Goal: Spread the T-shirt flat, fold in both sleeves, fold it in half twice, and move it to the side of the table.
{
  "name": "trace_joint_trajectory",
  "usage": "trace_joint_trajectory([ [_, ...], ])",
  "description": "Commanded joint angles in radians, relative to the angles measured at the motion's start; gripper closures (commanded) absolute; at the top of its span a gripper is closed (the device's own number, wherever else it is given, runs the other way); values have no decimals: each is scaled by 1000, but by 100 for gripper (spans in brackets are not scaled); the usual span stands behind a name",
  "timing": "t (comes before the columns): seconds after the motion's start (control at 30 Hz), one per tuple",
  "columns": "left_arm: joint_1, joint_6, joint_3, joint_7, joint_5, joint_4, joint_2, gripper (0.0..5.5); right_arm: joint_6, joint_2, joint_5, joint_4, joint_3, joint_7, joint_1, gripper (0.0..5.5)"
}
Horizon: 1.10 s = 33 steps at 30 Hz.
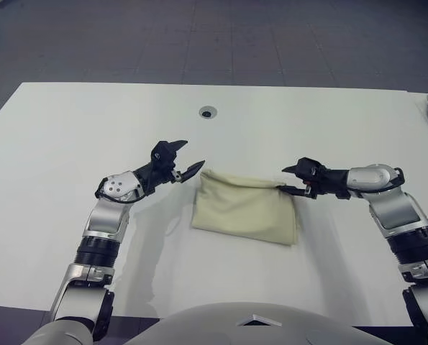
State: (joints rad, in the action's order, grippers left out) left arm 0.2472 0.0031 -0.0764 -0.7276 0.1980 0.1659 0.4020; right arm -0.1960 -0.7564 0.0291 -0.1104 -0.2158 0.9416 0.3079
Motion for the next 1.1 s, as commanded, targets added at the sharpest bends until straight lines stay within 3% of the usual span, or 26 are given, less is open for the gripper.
trace_joint_trajectory([
  [0.03,1,5,56,59,38,-3,-46,87,8,30,2,40,38,-51,-17,221],
  [0.17,13,-3,67,89,42,14,-77,14,-7,62,-14,98,71,-138,-27,151],
  [0.47,8,-19,71,103,39,26,-95,10,51,139,-86,108,75,-290,-27,14],
  [0.6,14,-29,62,105,42,49,-123,10,-5,233,106,306,114,-253,-82,14],
  [0.73,14,-58,67,128,32,80,-153,10,22,278,202,397,58,-188,-158,14],
  [0.9,46,-92,85,164,24,141,-171,10,36,334,246,331,-36,-111,-210,14],
  [1.1,86,-123,111,189,24,202,-167,10,82,431,189,88,-102,-104,-131,14],
])
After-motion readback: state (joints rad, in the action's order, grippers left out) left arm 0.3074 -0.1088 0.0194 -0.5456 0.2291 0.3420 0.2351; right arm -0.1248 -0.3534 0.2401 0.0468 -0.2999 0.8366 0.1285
